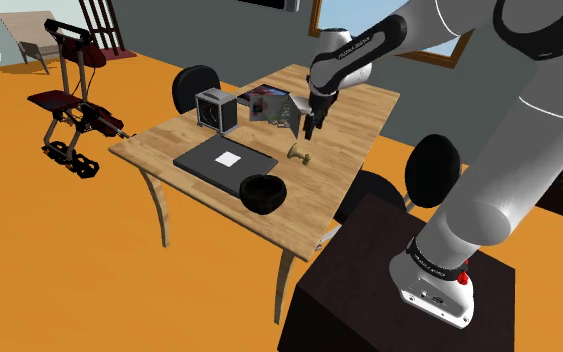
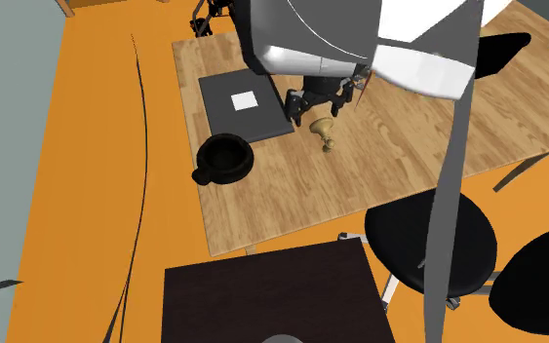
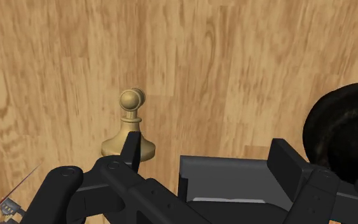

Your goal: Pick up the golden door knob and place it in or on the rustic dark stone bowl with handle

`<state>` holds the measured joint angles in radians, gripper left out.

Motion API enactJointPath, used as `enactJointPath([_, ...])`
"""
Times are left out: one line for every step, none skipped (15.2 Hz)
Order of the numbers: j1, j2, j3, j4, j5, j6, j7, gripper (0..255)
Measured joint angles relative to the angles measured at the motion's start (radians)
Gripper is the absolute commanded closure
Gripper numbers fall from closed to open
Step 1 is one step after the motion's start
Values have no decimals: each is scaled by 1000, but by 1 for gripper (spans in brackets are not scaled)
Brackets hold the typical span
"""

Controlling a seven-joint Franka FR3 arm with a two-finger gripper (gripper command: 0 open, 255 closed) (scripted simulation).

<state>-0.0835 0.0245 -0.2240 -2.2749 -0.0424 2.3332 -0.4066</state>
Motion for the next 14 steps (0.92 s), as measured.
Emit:
enactJointPath([-4, 35, -3, 22, 13, 10, -13, 0])
enactJointPath([-10, 70, -6, 40, 26, 24, -27, 0])
enactJointPath([-14, 106, -6, 62, 39, 33, -36, 0])
enactJointPath([-21, 148, -7, 88, 55, 46, -50, 0])
enactJointPath([-31, 188, -8, 109, 70, 62, -68, 0])
enactJointPath([-36, 228, -5, 132, 84, 75, -76, 0])
enactJointPath([-49, 273, -4, 172, 100, 75, -94, 0])
enactJointPath([-60, 321, 0, 207, 116, 86, -108, 0])
enactJointPath([-68, 358, 4, 237, 128, 88, -117, 0])
enactJointPath([-78, 387, 6, 259, 137, 92, -126, 0])
enactJointPath([-87, 427, 11, 292, 149, 96, -133, 0])
enactJointPath([-99, 466, 16, 320, 160, 104, -145, 0])
enactJointPath([-107, 501, 20, 354, 167, 101, -149, 0])
enactJointPath([-116, 523, 22, 374, 172, 102, -157, 0])
